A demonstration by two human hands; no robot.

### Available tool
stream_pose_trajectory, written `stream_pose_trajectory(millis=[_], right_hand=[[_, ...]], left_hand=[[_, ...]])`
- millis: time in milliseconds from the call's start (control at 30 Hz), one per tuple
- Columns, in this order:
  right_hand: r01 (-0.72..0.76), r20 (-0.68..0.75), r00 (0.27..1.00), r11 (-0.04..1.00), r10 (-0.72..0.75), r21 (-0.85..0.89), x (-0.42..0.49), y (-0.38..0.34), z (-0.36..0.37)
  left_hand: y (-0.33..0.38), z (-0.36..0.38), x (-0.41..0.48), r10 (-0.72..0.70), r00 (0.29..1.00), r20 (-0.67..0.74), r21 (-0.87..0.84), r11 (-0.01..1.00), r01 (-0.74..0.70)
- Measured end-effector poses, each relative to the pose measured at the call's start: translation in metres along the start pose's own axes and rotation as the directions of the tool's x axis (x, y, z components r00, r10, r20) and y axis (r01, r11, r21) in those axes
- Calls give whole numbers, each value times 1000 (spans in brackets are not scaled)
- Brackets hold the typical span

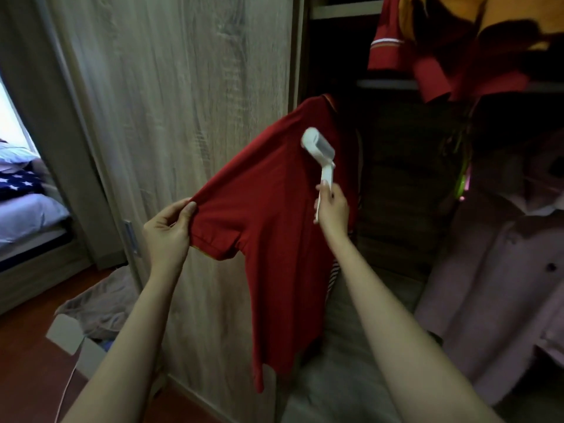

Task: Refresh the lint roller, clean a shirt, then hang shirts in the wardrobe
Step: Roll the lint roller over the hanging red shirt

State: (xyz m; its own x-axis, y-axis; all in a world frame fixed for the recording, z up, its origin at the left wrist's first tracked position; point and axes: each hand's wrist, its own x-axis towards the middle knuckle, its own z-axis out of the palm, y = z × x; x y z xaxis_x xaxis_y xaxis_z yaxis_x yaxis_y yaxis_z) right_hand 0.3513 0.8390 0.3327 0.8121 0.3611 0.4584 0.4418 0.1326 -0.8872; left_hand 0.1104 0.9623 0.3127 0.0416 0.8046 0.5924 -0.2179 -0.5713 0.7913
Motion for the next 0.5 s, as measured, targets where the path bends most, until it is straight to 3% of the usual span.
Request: stream_pose_trajectory(millis=[133,300,400,500], right_hand=[[-57,-81,995,997,61,53,55,-25,-2],[-54,-52,997,996,58,68,43,-13,-3],[1,-149,989,1000,2,23,57,-16,0],[-47,-180,983,999,45,-8,93,-32,-3]], left_hand=[[-2,5,0,4,1000,-11,6,1000,-4],[-4,5,2,15,1000,-14,2,1000,-15],[-5,6,2,28,1000,-11,-2,1000,-28],[-6,5,2,28,999,-15,-22,999,-28]])
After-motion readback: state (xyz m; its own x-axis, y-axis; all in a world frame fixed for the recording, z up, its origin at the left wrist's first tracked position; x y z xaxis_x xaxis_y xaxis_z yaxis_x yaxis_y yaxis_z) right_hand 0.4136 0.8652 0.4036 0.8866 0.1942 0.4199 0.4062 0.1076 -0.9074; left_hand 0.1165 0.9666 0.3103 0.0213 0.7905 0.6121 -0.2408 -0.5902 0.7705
